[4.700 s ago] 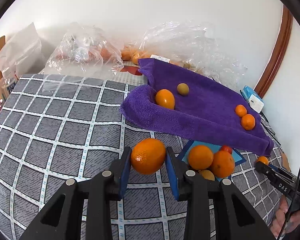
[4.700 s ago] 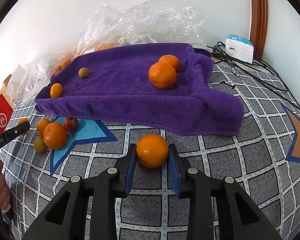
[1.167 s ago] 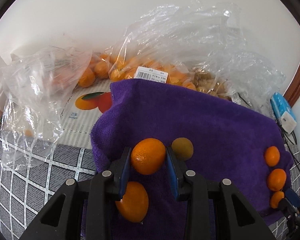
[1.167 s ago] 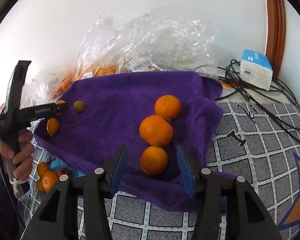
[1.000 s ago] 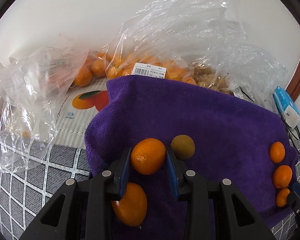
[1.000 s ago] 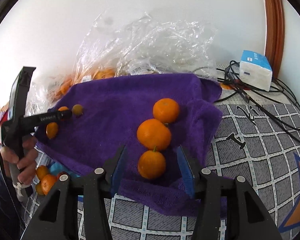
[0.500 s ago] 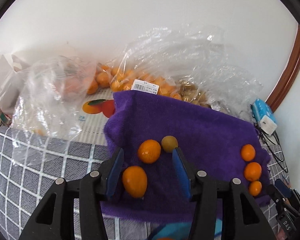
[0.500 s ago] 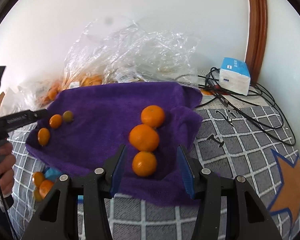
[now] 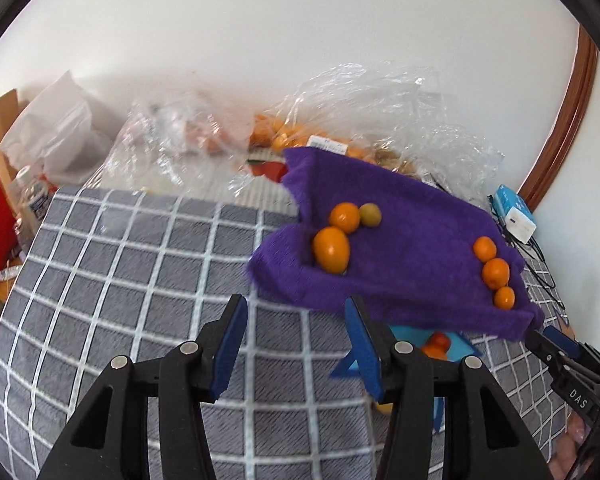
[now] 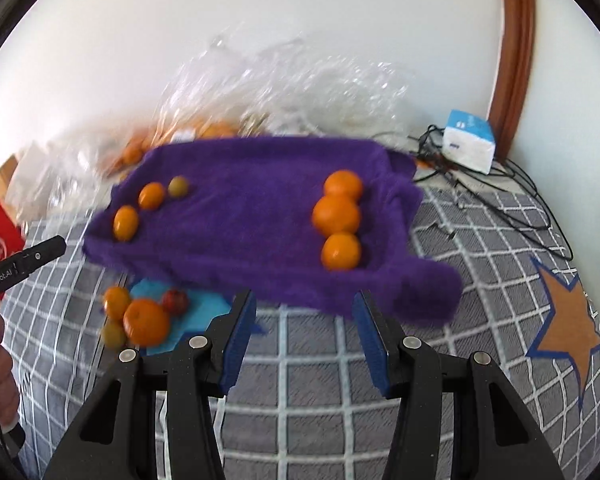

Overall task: Organize fruits
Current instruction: 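Move both grippers back to the blue star mat and grasp the red fruit with the right, then grasp a small yellow-green fruit with the left gripper while the right holds the red fruit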

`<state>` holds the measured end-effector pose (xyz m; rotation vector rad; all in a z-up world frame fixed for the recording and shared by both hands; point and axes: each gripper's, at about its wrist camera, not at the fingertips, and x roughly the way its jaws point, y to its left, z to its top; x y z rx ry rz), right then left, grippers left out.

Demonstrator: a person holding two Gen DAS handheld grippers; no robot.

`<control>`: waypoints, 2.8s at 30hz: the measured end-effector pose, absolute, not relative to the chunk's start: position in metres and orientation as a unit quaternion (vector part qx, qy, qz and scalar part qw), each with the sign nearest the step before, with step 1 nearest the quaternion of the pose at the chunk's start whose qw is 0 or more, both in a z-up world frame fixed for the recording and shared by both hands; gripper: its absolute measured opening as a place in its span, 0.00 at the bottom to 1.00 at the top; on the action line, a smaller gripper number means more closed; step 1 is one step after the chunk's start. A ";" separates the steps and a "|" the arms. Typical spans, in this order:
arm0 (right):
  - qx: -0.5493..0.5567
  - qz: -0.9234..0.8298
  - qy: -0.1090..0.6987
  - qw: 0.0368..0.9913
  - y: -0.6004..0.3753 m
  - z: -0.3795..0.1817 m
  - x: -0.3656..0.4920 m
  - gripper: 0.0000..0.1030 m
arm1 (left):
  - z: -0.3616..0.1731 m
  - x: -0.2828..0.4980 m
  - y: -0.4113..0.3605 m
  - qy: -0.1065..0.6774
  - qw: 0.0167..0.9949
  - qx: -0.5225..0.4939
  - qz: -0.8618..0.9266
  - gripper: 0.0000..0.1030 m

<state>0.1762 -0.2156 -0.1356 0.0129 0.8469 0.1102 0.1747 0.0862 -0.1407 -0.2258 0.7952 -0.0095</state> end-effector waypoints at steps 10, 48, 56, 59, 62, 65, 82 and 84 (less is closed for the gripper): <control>0.008 0.069 0.401 0.914 -0.199 -0.141 0.150 0.49 | -0.184 0.142 0.108 0.406 0.906 -0.114 0.032 0.47; 0.012 0.174 0.455 0.873 -0.128 -0.182 0.210 0.30 | -0.194 0.134 0.118 0.397 0.907 -0.140 0.033 0.47; 0.018 0.178 0.445 0.877 -0.125 -0.186 0.214 0.23 | -0.195 0.135 0.117 0.397 0.908 -0.132 0.033 0.47; 0.021 0.172 0.447 0.878 -0.132 -0.183 0.209 0.23 | -0.195 0.136 0.114 0.400 0.908 -0.118 0.034 0.47; 0.006 0.147 0.428 0.892 -0.151 -0.175 0.193 0.23 | -0.196 0.136 0.112 0.402 0.908 -0.113 0.031 0.50; -0.033 0.103 0.404 0.908 -0.174 -0.171 0.174 0.23 | -0.196 0.136 0.110 0.404 0.908 -0.109 0.028 0.56; -0.015 0.039 0.422 0.906 -0.231 -0.193 0.155 0.23 | -0.198 0.135 0.109 0.410 0.905 -0.105 0.029 0.70; -0.007 0.040 0.422 0.906 -0.233 -0.193 0.155 0.23 | -0.198 0.135 0.109 0.411 0.905 -0.103 0.031 0.70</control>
